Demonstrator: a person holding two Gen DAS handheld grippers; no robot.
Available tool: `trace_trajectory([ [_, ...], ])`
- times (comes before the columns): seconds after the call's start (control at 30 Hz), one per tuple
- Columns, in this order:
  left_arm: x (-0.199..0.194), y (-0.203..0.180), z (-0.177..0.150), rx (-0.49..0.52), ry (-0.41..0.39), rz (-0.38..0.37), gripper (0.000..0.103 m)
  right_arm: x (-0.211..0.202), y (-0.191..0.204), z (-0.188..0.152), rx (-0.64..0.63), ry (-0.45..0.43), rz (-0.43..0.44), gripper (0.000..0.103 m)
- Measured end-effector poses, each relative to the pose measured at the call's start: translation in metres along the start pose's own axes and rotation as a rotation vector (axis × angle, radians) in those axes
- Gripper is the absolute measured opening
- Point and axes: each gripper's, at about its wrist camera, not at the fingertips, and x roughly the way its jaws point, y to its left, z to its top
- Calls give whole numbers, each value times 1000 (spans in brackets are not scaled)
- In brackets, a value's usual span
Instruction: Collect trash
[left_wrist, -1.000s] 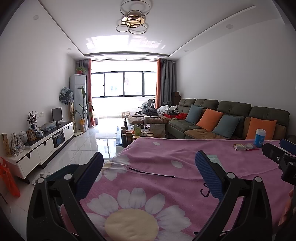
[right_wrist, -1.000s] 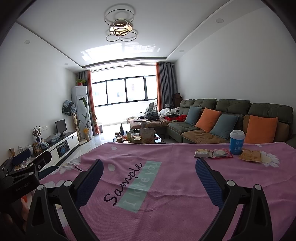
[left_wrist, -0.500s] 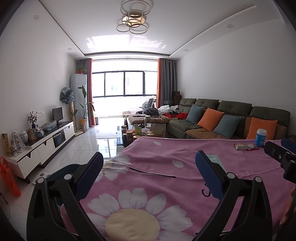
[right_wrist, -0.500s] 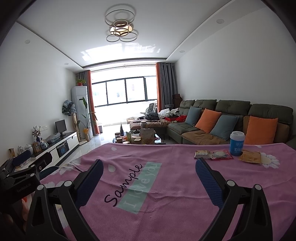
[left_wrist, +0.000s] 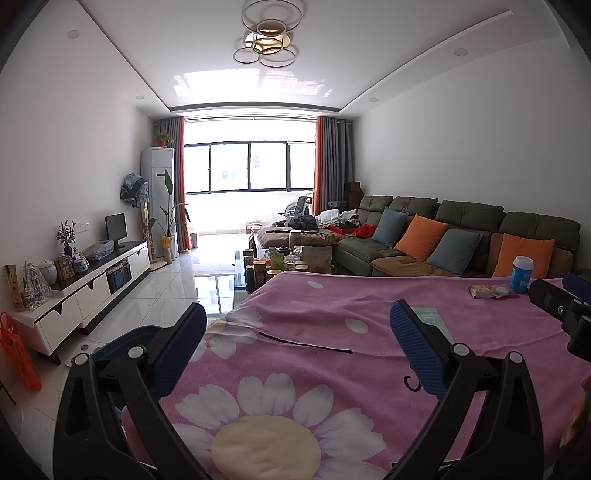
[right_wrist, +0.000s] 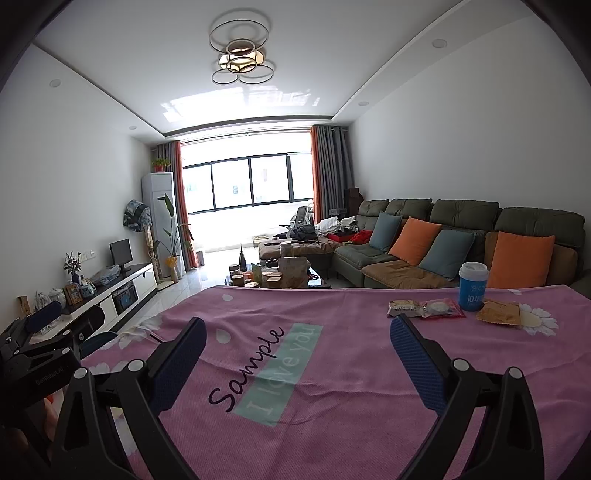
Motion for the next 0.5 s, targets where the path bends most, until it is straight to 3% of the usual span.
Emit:
trace_trajectory([
  [0.5,1,0,-1,2,2,0,98,-1,-1,-1,2,-3,-2,96],
])
